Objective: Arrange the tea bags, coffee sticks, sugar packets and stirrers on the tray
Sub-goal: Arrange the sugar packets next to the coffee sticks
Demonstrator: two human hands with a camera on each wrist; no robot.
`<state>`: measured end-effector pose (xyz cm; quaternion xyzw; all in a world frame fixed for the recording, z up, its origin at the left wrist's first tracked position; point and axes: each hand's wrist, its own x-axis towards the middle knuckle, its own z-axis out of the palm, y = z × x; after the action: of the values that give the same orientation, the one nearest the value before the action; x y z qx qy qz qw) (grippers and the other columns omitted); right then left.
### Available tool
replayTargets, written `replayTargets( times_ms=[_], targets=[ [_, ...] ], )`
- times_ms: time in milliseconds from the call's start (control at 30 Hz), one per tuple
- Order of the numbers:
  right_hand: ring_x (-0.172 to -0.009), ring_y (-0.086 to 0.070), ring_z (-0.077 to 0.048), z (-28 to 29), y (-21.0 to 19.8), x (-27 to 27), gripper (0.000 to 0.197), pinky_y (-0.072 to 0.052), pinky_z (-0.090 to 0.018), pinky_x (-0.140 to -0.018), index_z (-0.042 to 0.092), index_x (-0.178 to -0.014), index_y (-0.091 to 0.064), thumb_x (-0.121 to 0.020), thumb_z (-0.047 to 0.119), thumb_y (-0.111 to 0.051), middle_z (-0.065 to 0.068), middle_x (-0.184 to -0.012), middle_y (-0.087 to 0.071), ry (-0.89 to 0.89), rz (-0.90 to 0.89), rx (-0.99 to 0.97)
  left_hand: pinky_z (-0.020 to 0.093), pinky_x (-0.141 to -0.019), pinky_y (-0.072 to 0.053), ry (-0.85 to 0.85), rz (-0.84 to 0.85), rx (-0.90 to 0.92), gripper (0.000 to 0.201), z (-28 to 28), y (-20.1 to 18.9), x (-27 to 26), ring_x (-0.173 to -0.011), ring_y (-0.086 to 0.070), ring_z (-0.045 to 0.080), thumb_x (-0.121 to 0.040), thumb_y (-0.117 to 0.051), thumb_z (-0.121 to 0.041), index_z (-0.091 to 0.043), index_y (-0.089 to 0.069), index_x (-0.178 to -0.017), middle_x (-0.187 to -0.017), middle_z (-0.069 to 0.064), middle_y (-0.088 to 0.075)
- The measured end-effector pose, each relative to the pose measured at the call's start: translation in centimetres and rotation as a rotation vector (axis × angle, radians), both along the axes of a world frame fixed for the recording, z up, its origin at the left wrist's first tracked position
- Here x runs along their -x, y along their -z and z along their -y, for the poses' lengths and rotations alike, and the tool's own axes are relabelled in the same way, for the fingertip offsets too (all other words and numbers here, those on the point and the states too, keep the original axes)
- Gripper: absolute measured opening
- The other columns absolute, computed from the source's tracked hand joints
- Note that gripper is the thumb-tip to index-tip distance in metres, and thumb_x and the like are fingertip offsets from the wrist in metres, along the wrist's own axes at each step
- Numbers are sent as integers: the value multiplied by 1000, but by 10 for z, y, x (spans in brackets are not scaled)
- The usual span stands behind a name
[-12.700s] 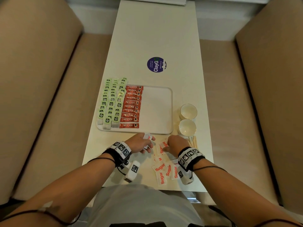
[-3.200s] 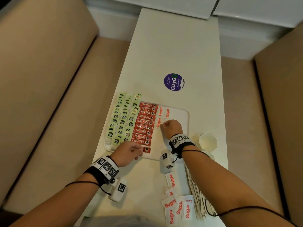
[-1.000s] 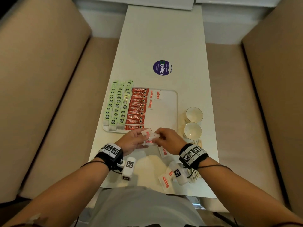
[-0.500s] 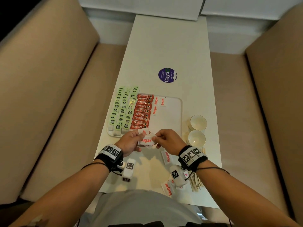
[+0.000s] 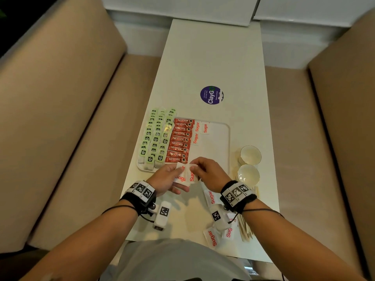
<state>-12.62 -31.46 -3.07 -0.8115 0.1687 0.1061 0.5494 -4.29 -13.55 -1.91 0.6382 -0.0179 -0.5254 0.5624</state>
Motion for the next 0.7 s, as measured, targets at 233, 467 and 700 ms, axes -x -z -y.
replayTargets(
  times_ms=[233,467,700],
  targets=[
    [-72,-68,-12,-7,10,-8,13,-58,-33,-71,24,-111,-64,-100,30,-62,4,-84,-70,80,-13,-11,22,-47,-49,43,108,-6,31,2,6,-3,-74,-74,27,-96,-65,-10,-17,-58,-125,-104,11,-76],
    [-66,-67,-8,-3,12,1,23,-52,-25,-67,18,-101,-68,-99,40,-62,3,-77,-71,110,-81,-43,23,-51,-51,-28,147,-19,26,4,9,-13,-72,-73,22,-95,-66,-9,-18,-61,-120,-101,7,-76],
    [-64,-64,-5,6,18,-4,23,-51,-24,-64,9,-94,-68,-100,30,-61,3,-75,-68,135,-100,-76,26,-54,-54,7,121,-41,26,10,14,-21,-78,-74,25,-98,-60,-7,-17,-61,-122,-107,7,-75]
  ],
)
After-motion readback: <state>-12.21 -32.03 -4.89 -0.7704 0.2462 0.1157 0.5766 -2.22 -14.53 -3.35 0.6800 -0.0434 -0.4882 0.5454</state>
